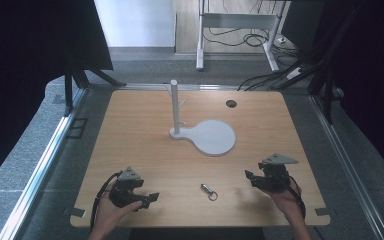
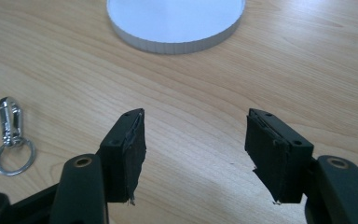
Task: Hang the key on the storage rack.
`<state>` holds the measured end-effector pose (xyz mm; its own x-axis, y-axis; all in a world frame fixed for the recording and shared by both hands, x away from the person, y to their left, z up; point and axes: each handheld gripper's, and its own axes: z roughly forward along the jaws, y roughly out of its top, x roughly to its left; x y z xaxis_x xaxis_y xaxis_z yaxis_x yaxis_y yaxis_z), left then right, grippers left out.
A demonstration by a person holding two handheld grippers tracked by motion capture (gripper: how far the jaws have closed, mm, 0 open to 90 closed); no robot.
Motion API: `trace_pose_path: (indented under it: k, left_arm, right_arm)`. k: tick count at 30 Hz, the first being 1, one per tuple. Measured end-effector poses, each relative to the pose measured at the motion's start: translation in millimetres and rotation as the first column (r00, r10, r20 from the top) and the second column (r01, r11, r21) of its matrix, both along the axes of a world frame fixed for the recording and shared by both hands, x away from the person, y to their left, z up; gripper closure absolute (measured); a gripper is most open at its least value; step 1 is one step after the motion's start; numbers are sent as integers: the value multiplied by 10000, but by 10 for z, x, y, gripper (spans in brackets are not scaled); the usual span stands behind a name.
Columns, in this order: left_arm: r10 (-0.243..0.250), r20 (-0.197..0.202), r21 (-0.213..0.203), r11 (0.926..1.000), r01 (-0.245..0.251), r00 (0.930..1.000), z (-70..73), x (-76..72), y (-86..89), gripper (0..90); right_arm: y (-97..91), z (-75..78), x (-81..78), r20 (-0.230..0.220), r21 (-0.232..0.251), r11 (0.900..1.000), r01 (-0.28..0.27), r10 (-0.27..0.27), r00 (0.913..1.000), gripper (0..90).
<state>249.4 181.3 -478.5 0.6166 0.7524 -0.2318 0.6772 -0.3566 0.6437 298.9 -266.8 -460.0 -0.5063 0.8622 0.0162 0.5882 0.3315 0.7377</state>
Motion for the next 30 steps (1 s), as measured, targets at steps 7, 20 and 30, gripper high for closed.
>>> trace_pose_path:
  k: [7,20,30]
  left_arm:
    - [-93,-7,13,10000,93,10000,-2,-5,-25,205]
    - [-121,-53,42,9999,122,9999,-17,-1,-38,205]
    - [-138,-61,57,9999,139,9999,-28,5,-32,205]
  right_arm:
    - [87,43,2,-238,-347,9979,-544,535,9983,429]
    - [195,111,31,-870,-579,9895,-1321,1268,9881,466]
    - [353,182,81,-1028,-753,9825,-1702,1621,9814,481]
